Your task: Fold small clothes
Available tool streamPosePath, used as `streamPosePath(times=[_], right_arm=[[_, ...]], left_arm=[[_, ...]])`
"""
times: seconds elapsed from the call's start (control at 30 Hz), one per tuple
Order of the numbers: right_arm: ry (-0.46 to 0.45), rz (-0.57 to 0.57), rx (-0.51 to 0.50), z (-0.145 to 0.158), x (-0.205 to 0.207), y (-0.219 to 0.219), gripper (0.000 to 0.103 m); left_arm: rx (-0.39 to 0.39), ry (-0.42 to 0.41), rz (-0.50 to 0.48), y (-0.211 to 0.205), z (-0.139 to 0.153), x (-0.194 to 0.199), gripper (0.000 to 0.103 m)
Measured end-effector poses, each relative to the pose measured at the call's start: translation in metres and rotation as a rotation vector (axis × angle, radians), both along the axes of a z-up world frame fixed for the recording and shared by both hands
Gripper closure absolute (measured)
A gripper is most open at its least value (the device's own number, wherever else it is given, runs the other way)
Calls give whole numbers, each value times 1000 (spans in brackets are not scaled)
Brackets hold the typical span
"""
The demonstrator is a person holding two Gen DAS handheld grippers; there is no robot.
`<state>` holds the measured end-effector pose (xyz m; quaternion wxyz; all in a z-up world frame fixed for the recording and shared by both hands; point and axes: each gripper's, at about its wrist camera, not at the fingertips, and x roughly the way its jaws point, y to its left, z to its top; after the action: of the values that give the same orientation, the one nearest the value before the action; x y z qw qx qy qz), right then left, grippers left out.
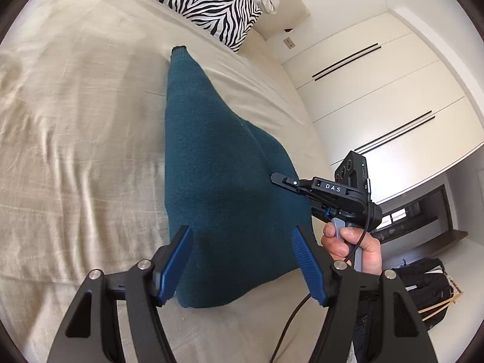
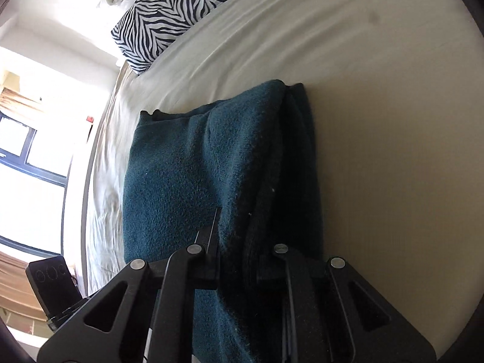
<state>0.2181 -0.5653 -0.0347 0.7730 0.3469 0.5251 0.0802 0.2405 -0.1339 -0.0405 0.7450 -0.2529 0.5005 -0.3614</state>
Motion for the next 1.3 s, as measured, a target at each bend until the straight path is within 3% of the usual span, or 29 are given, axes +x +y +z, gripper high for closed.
streamPosePath(times=[0.2, 0.5, 0.63, 0.7, 0.73, 0.77, 0.9, 1.03, 1.07, 1.1, 1.2, 1.3], right_arm=[[0, 17, 3, -13, 7, -6, 90], [-13, 17, 94, -37, -1, -18, 91], [-40, 8, -62, -6, -7, -12, 80], [-70, -2, -147, 10, -11, -11, 68], [-77, 3, -139, 13, -10, -11, 54], [-75, 10, -118, 12, -9, -12, 48], [20, -3, -132, -11, -3, -18, 48], [-15, -12, -47, -20, -5, -19, 49], [-16, 5, -27, -20, -4, -18, 57], [-8, 24, -26, -21, -3, -16, 63], [1, 37, -54, -23, 4, -10, 67], [22, 30, -76, -26, 8, -3, 74]], left_arm=[[35, 2, 16, -3, -2, 11, 34], [134, 8, 64, -10, -15, 30, 30], [148, 4, 75, -13, -16, 41, 28], [156, -1, 79, -16, -17, 46, 26], [168, 1, 82, -18, -19, 50, 26], [182, 5, 86, -20, -21, 53, 25], [199, 36, 90, -26, -32, 62, 24], [218, 27, 61, -38, -33, 67, 24], [223, 28, 52, -42, -33, 69, 25], [230, 30, 42, -45, -34, 72, 27], [267, 40, 34, -51, -34, 77, 34], [287, 65, 37, -53, -34, 83, 46]])
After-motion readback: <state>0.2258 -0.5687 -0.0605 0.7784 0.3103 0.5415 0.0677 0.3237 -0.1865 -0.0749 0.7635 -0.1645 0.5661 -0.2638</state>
